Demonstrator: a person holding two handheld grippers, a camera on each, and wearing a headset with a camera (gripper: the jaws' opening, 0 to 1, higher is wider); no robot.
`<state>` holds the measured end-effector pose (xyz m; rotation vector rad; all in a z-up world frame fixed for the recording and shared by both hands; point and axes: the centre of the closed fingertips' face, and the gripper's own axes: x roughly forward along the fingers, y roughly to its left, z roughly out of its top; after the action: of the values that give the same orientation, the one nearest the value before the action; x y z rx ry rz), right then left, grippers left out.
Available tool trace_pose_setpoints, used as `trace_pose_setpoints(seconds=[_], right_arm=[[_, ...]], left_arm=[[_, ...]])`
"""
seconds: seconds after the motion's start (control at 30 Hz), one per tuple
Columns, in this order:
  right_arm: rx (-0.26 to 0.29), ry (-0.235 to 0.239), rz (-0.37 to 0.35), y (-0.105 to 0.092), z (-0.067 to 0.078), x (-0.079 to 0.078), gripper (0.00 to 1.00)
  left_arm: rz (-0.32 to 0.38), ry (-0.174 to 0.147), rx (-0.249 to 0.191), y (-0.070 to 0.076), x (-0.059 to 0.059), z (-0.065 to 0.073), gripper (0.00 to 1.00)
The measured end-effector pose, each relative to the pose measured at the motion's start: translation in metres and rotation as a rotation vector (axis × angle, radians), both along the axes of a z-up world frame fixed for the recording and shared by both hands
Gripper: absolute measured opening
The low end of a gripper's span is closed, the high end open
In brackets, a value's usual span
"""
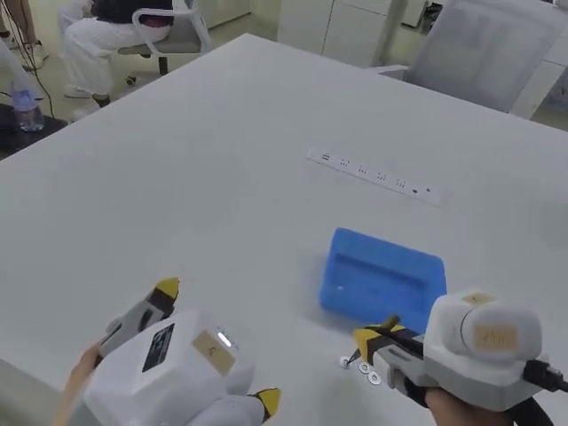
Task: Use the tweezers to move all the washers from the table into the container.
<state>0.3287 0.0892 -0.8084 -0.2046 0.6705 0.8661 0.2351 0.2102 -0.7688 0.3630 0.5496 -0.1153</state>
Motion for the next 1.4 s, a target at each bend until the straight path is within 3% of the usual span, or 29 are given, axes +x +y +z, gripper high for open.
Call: trace_pose_setpoints(seconds=[0.7,0.87,1.23,1.4], right_arm=[[-0.025,-0.019,0.013,-0.001,-0.003,-0.002,0.03],[-0.028,0.002,0.013,-0.001,-0.002,0.001,0.03],[0.041,-0.014,0.023,0.001,0.035,0.003,0.03],[0.059,-0.051,-0.005,-0.006,0.053,0.014,0.02]], left_arm=[[0.000,0.005,0.009,0.001,-0.001,-0.001,0.92],[-0.002,0.003,0.004,0.000,-0.001,0.000,0.92],[-0.003,-0.003,-0.008,-0.001,0.000,0.001,0.93],[-0.009,0.001,-0.005,-0.002,-0.001,0.000,0.93]])
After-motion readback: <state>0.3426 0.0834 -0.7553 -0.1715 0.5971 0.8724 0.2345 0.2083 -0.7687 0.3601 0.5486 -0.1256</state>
